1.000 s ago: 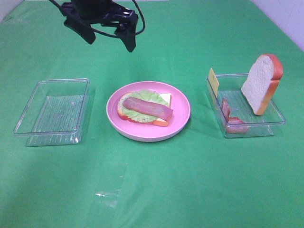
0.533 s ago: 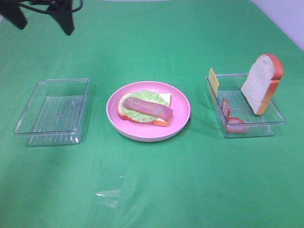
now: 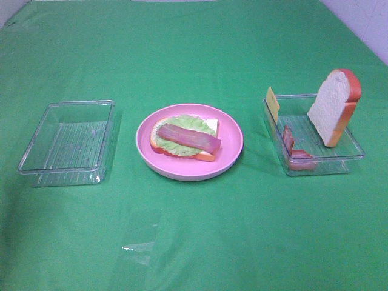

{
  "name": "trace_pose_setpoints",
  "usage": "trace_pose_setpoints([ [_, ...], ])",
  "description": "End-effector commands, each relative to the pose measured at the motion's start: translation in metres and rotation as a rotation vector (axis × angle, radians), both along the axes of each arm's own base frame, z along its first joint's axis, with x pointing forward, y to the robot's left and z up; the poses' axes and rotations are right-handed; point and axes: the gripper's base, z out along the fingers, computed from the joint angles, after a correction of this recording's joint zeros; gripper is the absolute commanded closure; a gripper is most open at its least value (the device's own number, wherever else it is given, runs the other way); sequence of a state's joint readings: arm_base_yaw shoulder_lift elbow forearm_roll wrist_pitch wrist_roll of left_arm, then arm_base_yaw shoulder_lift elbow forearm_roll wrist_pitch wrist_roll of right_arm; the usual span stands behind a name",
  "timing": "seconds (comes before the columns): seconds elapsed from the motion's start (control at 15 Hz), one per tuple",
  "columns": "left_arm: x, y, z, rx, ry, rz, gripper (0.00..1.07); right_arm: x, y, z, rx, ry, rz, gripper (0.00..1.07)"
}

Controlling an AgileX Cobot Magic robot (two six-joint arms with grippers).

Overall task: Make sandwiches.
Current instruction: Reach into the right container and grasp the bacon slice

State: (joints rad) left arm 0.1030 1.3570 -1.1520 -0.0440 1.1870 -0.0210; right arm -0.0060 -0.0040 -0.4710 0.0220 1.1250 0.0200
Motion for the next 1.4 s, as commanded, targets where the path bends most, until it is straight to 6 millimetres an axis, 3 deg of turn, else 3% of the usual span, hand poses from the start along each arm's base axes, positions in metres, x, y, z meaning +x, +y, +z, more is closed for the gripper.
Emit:
trace_pose_setpoints([
  [0.07,-0.041,-0.006,0.009,-0.024,-0.079,0.013,0.04,-0.003,0.000,-0.002,0.005,-0.020,-0.008,0.11],
  [0.27,-0.098,-0.012,0.014,-0.008,-0.196,0.010,0.04,-0.003,0.000,-0.002,0.005,-0.020,-0.008,0.11],
  [0.33,-0.127,-0.014,0.010,0.010,-0.292,0.009,0.04,-0.003,0.000,-0.002,0.005,-0.020,-0.008,0.11],
  [0.4,-0.137,-0.015,0.009,0.020,-0.336,0.009,0.04,-0.003,0.000,-0.002,0.005,-0.020,-0.008,0.11],
  [0.67,-0.211,-0.021,-0.009,0.066,-0.600,0.010,0.04,-0.003,0.000,-0.002,0.005,-0.020,-0.008,0.11],
  [0.87,-0.247,-0.023,-0.030,0.108,-0.751,0.015,0.04,-0.003,0.000,-0.002,0.005,-0.020,-0.008,0.11],
  [1.0,-0.264,-0.024,-0.031,0.120,-0.857,0.017,0.04,-0.003,0.000,-0.002,0.006,-0.020,-0.008,0.11],
  [1.4,-0.264,-0.025,-0.031,0.116,-0.853,0.016,0.04,-0.002,0.000,-0.002,0.006,-0.018,-0.008,0.11],
])
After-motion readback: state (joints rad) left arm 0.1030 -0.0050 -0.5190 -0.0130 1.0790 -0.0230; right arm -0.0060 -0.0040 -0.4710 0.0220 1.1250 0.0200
